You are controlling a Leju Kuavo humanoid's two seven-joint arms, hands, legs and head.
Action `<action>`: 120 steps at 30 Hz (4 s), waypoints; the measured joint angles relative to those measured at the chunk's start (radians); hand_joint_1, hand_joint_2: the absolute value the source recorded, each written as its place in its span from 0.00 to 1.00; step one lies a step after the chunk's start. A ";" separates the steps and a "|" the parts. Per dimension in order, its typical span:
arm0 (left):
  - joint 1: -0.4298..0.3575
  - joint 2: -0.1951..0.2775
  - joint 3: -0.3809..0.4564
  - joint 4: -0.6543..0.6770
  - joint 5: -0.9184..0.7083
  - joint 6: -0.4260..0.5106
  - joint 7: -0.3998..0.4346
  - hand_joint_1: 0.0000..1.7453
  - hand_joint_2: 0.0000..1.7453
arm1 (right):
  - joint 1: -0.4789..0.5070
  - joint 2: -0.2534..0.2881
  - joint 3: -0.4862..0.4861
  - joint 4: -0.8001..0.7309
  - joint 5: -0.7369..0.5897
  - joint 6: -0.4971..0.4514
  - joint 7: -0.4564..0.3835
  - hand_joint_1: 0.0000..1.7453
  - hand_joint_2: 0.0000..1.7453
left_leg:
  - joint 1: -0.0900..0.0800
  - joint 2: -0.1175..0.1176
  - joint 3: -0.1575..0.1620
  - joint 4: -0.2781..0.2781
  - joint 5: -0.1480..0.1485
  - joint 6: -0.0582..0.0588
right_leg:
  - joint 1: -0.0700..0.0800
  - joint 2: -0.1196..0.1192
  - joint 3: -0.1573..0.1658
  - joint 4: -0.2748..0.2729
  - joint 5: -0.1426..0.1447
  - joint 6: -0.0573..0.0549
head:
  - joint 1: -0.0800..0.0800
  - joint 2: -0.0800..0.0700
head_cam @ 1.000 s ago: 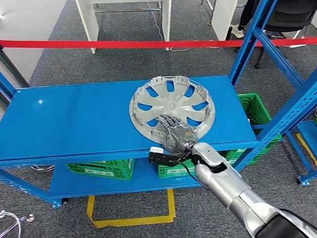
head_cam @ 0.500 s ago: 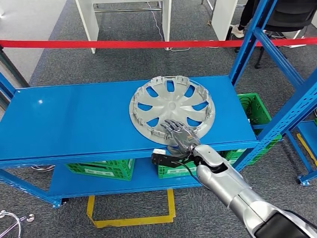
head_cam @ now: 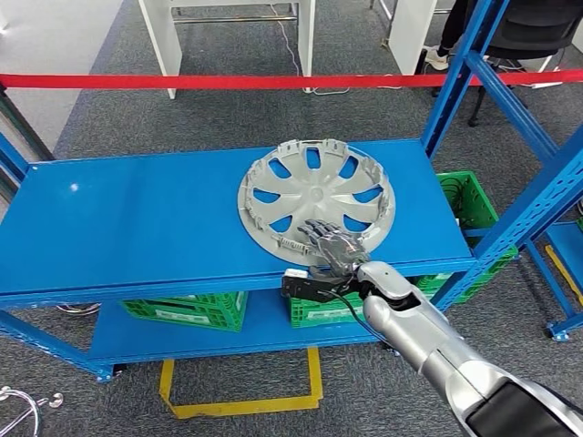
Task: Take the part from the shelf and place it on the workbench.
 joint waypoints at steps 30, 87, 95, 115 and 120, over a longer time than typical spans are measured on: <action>0.006 -0.001 0.007 0.000 0.035 -0.013 -0.019 0.00 0.00 | 0.021 -0.037 0.089 -0.153 -0.043 0.095 0.007 1.00 1.00 | 0.000 0.000 0.000 0.000 0.000 0.000 | 0.000 0.000 -0.001 0.000 0.000 0.000 | 0.000 0.000; 0.007 -0.008 0.010 0.003 0.077 0.041 -0.071 0.00 0.00 | 0.433 -0.059 0.107 -0.746 0.584 -0.525 0.098 0.89 1.00 | 0.000 -0.001 -0.003 0.000 0.000 0.000 | 0.000 -0.001 -0.003 0.000 -0.001 0.001 | 0.000 0.000; 0.004 -0.001 0.007 0.003 0.085 0.029 -0.067 0.00 0.00 | 0.246 -0.116 0.196 -0.641 0.365 -0.237 0.028 0.97 1.00 | 0.000 -0.002 -0.003 0.000 0.000 0.000 | 0.000 -0.002 -0.003 0.000 0.000 0.001 | 0.000 0.000; 0.001 0.003 0.000 0.004 0.097 0.015 -0.051 0.00 0.00 | 0.047 -0.233 0.266 -0.556 0.087 0.109 -0.027 0.93 1.00 | 0.000 -0.002 -0.004 0.000 0.000 0.000 | 0.000 -0.002 -0.003 0.000 0.000 0.002 | 0.000 0.000; 0.001 0.005 -0.002 0.004 0.107 0.007 -0.052 0.00 0.00 | -0.020 -0.277 0.279 -0.548 -0.021 0.219 -0.049 0.96 1.00 | 0.000 -0.002 -0.004 0.001 0.000 0.000 | 0.000 -0.002 -0.003 0.000 0.000 0.002 | 0.000 0.000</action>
